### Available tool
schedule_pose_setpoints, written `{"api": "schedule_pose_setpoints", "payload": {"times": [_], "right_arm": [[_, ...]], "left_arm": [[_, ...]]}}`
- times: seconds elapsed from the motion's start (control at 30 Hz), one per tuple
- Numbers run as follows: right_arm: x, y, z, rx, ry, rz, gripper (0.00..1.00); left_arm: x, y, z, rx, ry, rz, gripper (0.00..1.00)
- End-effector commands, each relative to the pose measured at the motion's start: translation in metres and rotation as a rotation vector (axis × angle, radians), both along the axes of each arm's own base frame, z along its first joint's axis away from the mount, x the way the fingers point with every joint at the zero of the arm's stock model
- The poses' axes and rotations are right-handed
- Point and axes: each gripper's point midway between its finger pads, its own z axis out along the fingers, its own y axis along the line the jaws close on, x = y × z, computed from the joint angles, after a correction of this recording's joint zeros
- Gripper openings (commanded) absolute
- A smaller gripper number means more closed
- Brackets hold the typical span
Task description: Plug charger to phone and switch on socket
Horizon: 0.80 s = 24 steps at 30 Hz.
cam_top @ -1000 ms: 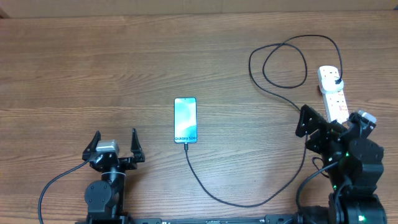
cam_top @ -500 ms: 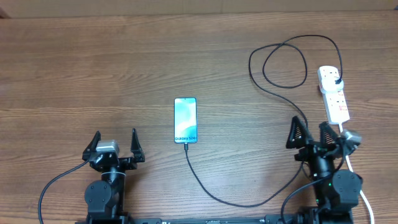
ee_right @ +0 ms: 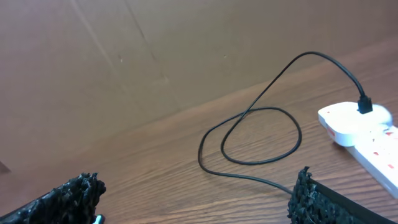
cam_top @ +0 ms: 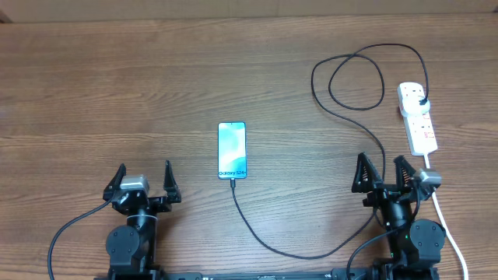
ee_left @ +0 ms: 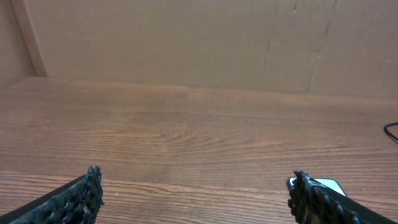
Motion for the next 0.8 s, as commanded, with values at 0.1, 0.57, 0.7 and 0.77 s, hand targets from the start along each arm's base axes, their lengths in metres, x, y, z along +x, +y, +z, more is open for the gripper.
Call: {"api": "schedule_pose_setpoints", "payload": {"times": [0.1,0.57,0.7,0.77], "right_arm": [[0.0037,0.0037,-0.0067,-0.054,-0.043,0.022,1.00],[0.0040,0.0019,-0.0081,-0.186,-0.052,0.016,1.00],[0.0040,0.0021,-0.0080,-0.185,-0.052,0.017,1.00],[0.0040,0.0020,-0.0080,-0.185,-0.053,0.016,1.00]], "left_arm": [[-0.0001,0.0010,0.0000,0.021,-0.003,0.000,1.00],[-0.0001,0.0010,0.0000,0.021,-0.003,0.000,0.99],[-0.0001,0.0010,0.0000,0.021,-0.003,0.000,1.00],[-0.0001,0.0010,0.0000,0.021,-0.003,0.000,1.00]]}}
